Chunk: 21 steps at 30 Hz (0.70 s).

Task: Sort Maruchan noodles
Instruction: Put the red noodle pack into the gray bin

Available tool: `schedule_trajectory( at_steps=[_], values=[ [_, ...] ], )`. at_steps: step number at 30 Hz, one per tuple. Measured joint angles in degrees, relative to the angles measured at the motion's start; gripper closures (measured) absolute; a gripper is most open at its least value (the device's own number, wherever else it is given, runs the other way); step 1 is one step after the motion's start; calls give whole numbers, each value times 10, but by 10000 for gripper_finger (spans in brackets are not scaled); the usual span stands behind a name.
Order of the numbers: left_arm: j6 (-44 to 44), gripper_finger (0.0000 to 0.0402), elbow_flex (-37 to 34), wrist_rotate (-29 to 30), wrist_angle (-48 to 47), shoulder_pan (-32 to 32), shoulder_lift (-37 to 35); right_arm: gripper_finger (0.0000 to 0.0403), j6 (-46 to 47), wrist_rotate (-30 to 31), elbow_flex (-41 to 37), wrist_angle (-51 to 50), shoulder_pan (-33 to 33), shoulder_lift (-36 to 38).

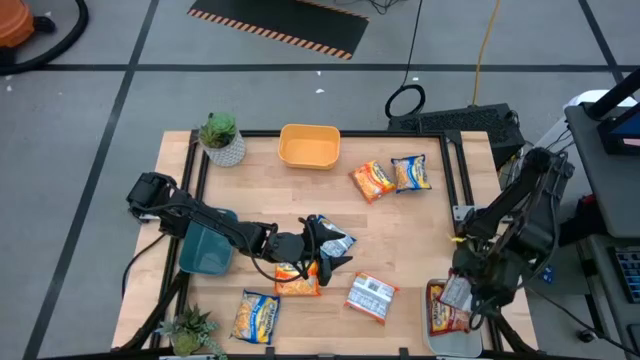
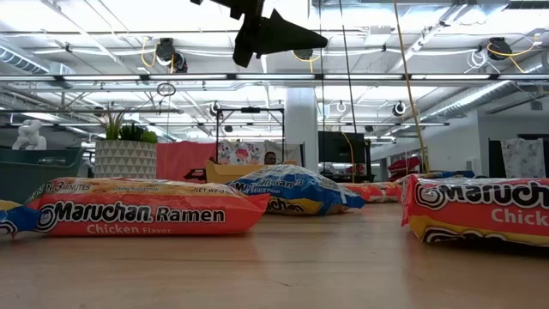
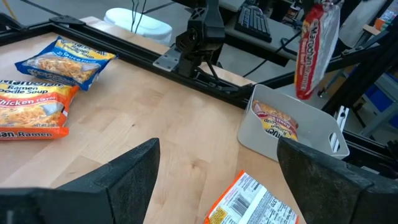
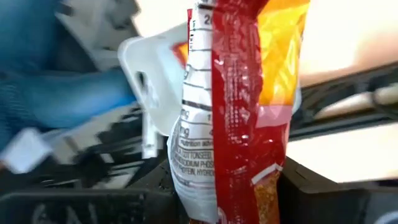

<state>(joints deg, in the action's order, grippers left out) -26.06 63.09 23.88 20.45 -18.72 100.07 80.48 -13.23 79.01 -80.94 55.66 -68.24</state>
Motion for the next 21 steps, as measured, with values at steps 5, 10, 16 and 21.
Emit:
schedule_trajectory(
  at_steps=[5,10,16,21],
  values=[
    [-9,73,0,2,0,-6,0,282,-46,-3,6,-45,0,-61],
    [-10,73,0,2,0,-12,0,282,-78,-2,6,-58,5,-103],
    [0,73,0,1,0,-13,0,282,-106,63,7,-91,16,-125],
    [0,73,0,1,-5,-13,0,282,-109,122,7,-91,32,-125]
  ],
)
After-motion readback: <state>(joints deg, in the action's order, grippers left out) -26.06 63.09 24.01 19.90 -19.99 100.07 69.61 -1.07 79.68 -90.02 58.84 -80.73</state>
